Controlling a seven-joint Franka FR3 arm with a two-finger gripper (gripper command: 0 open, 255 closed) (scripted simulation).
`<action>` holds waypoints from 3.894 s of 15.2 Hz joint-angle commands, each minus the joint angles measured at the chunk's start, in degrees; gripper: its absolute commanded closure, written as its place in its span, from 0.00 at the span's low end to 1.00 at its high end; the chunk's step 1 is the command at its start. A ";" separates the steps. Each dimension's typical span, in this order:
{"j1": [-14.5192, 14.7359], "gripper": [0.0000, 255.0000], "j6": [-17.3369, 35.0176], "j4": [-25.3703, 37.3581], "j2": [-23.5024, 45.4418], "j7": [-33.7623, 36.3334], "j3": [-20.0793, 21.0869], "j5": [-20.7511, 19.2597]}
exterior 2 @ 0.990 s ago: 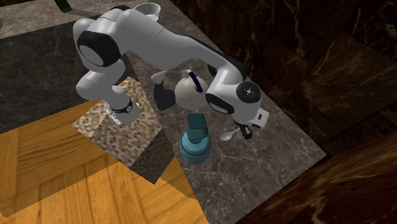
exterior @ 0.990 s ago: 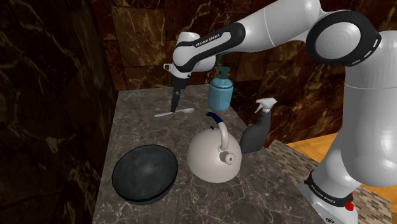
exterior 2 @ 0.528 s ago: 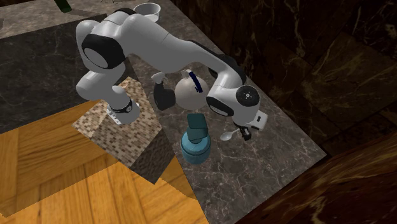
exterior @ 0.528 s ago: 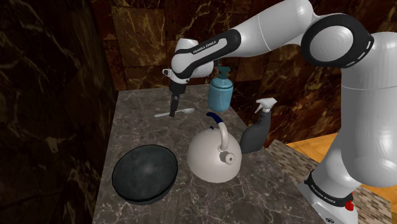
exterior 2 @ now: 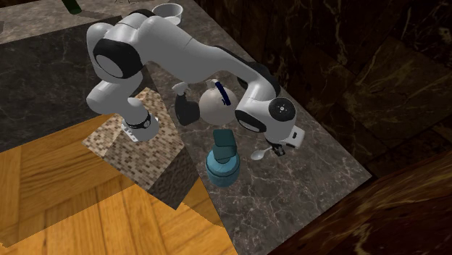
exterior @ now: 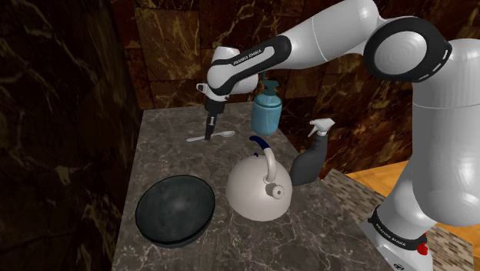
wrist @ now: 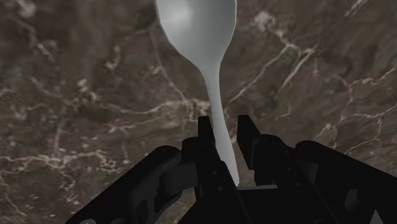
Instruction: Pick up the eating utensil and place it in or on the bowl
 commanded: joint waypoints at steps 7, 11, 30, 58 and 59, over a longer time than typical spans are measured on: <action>0.00 1.00 0.01 0.00 0.01 0.00 0.00 0.00; 0.01 1.00 -2.40 1.03 -1.43 0.67 -0.13 -0.35; -0.07 1.00 -14.70 8.97 -6.06 3.76 -0.54 -1.78; 12.57 1.00 -11.93 -4.42 -21.22 25.72 7.59 -4.80; 13.28 1.00 -11.62 -4.79 -21.52 27.04 8.16 -5.02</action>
